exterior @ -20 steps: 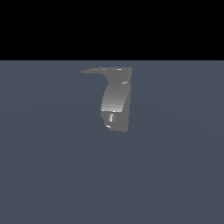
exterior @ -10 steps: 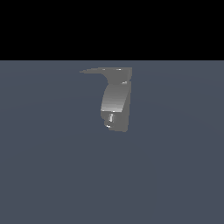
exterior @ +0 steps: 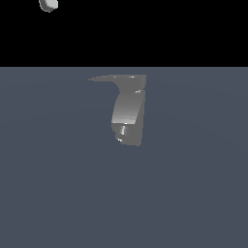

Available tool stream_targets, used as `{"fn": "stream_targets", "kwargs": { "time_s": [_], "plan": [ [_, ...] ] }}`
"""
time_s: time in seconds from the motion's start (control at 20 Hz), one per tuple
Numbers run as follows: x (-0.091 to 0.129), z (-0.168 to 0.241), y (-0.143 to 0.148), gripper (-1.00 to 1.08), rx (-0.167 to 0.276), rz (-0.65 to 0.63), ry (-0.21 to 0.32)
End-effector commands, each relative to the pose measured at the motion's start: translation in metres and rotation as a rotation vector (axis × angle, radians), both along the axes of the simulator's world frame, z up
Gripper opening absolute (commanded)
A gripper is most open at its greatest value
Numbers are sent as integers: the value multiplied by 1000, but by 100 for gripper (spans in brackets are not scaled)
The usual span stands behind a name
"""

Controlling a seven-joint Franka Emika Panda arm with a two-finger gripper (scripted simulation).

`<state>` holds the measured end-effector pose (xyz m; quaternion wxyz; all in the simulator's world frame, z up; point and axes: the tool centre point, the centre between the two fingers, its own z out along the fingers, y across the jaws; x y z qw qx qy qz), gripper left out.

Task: Turn on the faucet by rotating a designated handle.

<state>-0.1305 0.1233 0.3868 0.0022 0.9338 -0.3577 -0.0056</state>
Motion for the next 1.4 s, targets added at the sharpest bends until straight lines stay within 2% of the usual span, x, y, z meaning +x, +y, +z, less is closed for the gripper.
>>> {"fn": "stream_targets", "kwargs": {
  "time_s": [0.0, 0.7, 1.35],
  "plan": [
    [12, -7, 5, -100, 1, -53, -1],
    [81, -43, 20, -100, 3, -341, -4],
    [151, -79, 12, -100, 0, -626, -7]
  ]
}}
